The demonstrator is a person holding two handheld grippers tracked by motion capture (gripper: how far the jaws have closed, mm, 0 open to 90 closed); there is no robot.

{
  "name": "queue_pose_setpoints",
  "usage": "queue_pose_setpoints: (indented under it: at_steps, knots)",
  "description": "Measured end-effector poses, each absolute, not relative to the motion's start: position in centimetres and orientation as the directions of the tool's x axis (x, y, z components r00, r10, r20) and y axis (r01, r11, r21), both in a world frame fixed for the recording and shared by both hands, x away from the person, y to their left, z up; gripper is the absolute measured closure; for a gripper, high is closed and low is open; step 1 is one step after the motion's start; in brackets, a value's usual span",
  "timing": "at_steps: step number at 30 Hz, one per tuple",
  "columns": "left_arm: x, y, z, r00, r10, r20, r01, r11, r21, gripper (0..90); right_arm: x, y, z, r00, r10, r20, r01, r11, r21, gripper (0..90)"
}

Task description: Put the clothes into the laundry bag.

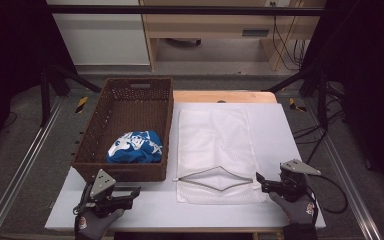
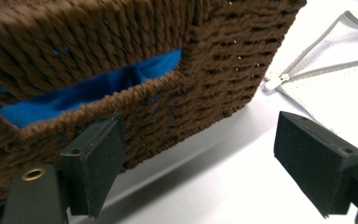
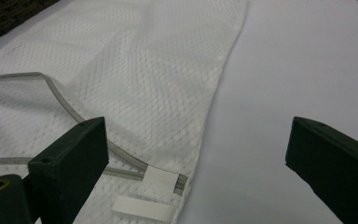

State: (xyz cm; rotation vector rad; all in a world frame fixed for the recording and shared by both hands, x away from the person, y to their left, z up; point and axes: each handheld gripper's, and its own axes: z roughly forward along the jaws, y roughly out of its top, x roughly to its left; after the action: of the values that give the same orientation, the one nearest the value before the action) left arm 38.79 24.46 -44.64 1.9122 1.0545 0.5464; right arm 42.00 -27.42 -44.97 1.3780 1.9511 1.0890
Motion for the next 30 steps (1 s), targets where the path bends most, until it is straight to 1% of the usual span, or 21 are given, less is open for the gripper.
queue_pose_setpoints:
  at_steps: [10,15,22,29,30]
  knots:
    - [38.5,24.5,-43.8,0.544,0.838,-0.026,0.442,-0.26,0.859,15.9,41.9,-27.0,-44.8,-0.355,0.934,0.038,0.506,0.158,0.848,6.2]
    - [38.2,24.5,-43.0,0.537,0.843,-0.033,0.432,-0.241,0.869,16.0,41.9,-26.7,-44.8,-0.359,0.932,0.049,0.515,0.154,0.843,6.2]
    - [37.8,24.3,-41.9,0.519,0.855,-0.017,0.412,-0.233,0.881,15.9,41.9,-26.6,-44.7,-0.353,0.935,0.032,0.506,0.161,0.847,6.1]
    - [37.8,24.5,-41.1,0.511,0.859,-0.02,0.396,-0.214,0.893,15.9,41.8,-26.4,-44.5,-0.353,0.935,0.039,0.508,0.157,0.847,6.1]
    - [37.8,24.5,-41.0,0.511,0.859,-0.019,0.393,-0.214,0.894,15.9,41.8,-26.4,-44.5,-0.353,0.935,0.026,0.502,0.165,0.849,6.1]
